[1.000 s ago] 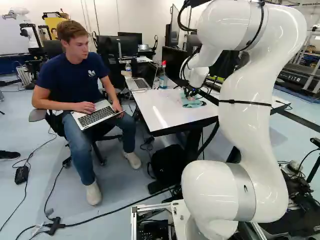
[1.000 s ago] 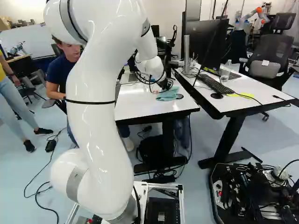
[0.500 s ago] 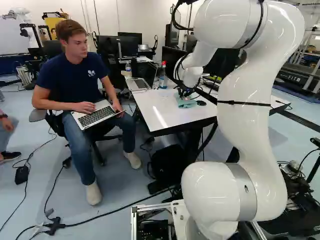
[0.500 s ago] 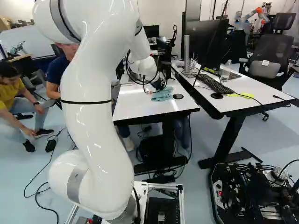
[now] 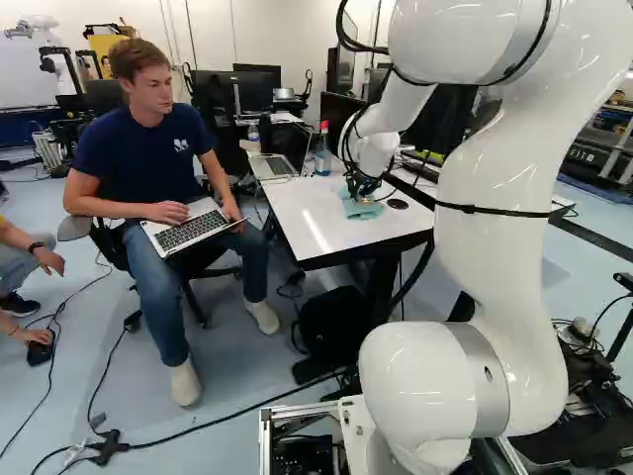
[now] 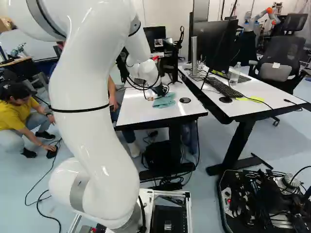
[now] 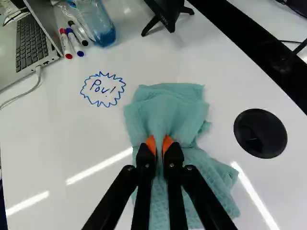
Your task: Clean the table with the green towel
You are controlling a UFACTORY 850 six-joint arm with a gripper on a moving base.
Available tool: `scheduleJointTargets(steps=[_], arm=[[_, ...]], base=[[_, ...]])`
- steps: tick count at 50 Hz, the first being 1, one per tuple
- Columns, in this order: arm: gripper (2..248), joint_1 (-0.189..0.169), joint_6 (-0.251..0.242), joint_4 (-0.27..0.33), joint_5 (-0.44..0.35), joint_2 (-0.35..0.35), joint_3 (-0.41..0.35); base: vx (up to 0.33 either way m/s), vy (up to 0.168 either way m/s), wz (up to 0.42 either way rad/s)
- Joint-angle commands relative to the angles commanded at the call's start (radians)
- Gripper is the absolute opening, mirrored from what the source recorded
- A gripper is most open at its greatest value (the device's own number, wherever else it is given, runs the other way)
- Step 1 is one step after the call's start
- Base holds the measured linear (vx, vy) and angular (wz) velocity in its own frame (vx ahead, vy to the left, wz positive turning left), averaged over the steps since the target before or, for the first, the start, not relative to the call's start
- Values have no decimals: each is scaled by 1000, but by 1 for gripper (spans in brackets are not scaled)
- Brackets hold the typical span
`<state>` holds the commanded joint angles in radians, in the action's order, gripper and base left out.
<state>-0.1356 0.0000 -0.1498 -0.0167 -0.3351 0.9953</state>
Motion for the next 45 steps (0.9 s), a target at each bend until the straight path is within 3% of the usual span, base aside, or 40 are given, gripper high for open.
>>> scheduleJointTargets(steps=[29, 45], arm=[[36, -12, 0, 0, 0, 143, -153], [36, -15, 0, 0, 0, 190, -184]], base=[[0, 0, 0], [0, 0, 0]])
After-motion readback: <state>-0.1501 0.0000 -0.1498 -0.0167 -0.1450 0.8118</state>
